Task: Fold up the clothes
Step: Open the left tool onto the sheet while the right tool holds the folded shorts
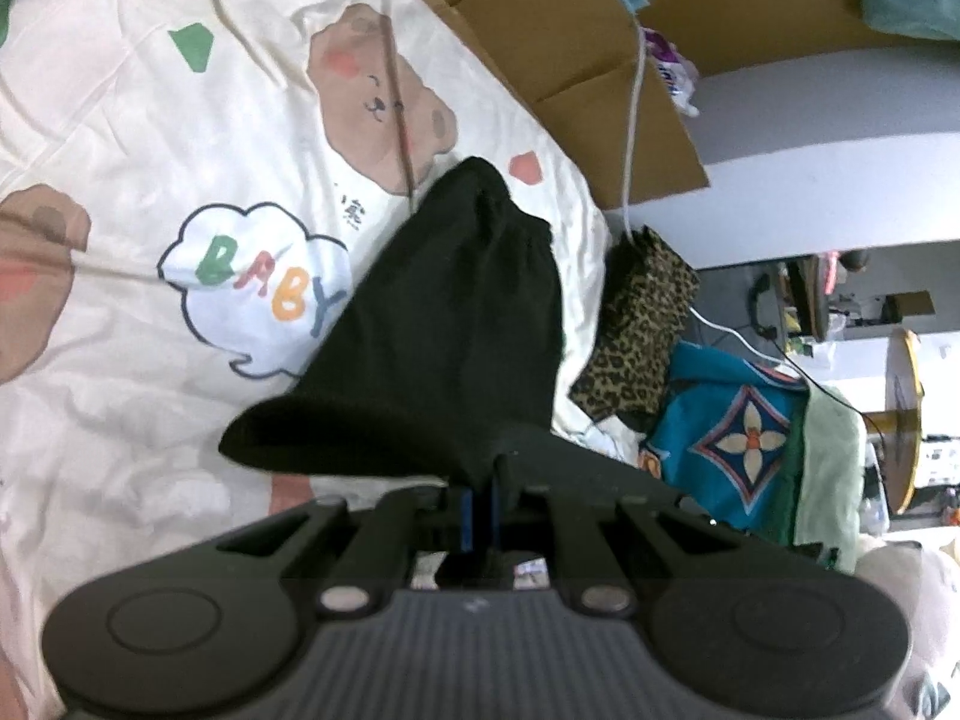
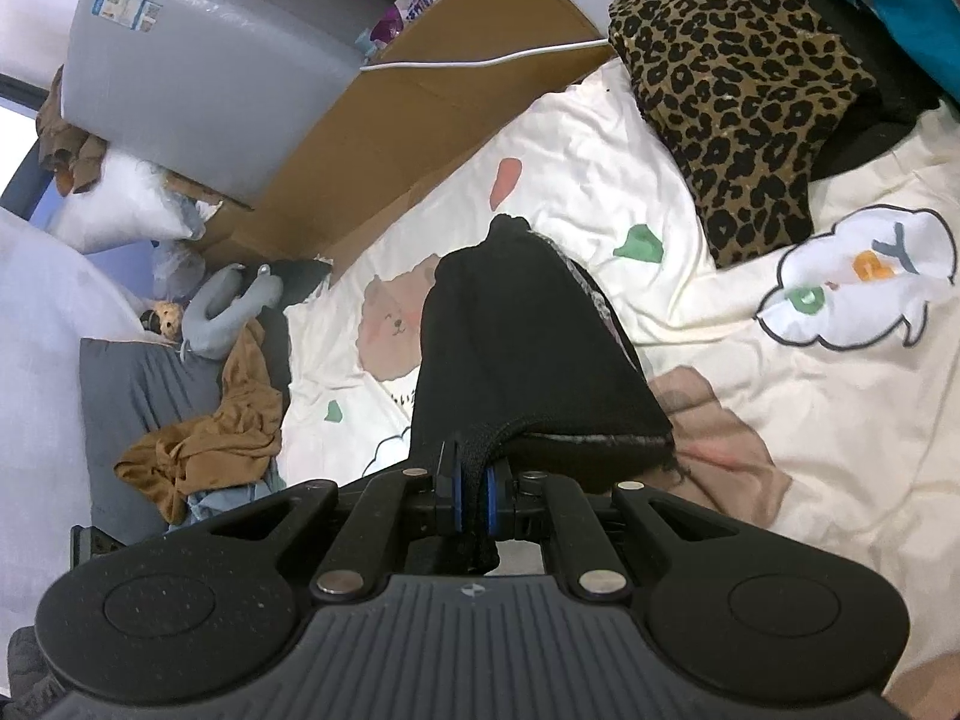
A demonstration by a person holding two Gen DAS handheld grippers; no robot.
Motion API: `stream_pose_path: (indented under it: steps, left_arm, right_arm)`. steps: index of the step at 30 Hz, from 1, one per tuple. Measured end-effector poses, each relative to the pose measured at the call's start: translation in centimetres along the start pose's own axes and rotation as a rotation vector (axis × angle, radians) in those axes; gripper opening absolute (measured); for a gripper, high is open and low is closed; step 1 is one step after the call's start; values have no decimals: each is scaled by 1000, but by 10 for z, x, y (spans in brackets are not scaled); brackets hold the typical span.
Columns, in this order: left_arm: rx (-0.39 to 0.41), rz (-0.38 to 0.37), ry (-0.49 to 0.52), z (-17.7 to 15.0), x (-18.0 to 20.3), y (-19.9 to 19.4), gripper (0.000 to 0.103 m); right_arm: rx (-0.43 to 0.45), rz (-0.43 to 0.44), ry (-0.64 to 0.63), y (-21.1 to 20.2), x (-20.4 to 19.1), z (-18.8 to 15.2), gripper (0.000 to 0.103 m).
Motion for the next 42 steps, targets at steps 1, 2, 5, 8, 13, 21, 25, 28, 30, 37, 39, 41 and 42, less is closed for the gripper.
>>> stream_pose_path:
  steps: [1, 2, 5, 8, 13, 21, 25, 28, 30, 37, 39, 41, 42]
  left_arm:
    - [-5, 9, 7, 5, -1, 6, 6]
    - [-10, 18, 15, 10, -2, 11, 6]
    - [-20, 28, 21, 25, -6, 27, 6]
    - [-27, 40, 22, 41, -12, 45, 6]
    - [-52, 72, 22, 65, -22, 78, 6]
    - [-94, 119, 123, 112, -31, 129, 6]
    - [-116, 125, 136, 121, -41, 151, 6]
    - [-134, 134, 132, 123, -45, 159, 6]
    - [-147, 151, 158, 125, -43, 160, 6]
    - [-245, 157, 204, 131, -37, 158, 6]
    - [-276, 164, 250, 134, -32, 158, 6]
    - [-302, 180, 323, 133, -24, 160, 7]
    - [-304, 179, 344, 133, -22, 161, 7]
  right_arm:
    - [2, -1, 0, 5, 3, 2, 6]
    - [3, -1, 1, 10, 6, 5, 6]
    - [8, 1, 7, 26, 17, 12, 6]
    - [11, 12, 22, 43, 31, 18, 6]
    - [-1, 10, 39, 73, 56, 28, 6]
    - [36, 46, 56, 118, 91, 38, 6]
    - [75, 56, 108, 133, 115, 37, 6]
    - [99, 43, 103, 139, 117, 39, 6]
    - [108, 42, 111, 142, 115, 40, 6]
    - [136, 66, 114, 134, 107, 43, 7]
    - [139, 68, 118, 133, 107, 41, 7]
    - [145, 70, 124, 133, 107, 40, 6]
    - [146, 71, 123, 133, 106, 39, 7]
Point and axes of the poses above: each gripper's, at about its wrist camera, not at the fingertips, and y roughly the way its jaws point, x to its right, z to its top, the point moved 5 cm from there along y, roughly the way its jaws point, and after that the axes turned 9 degrees about z, right-handed, at the moved point
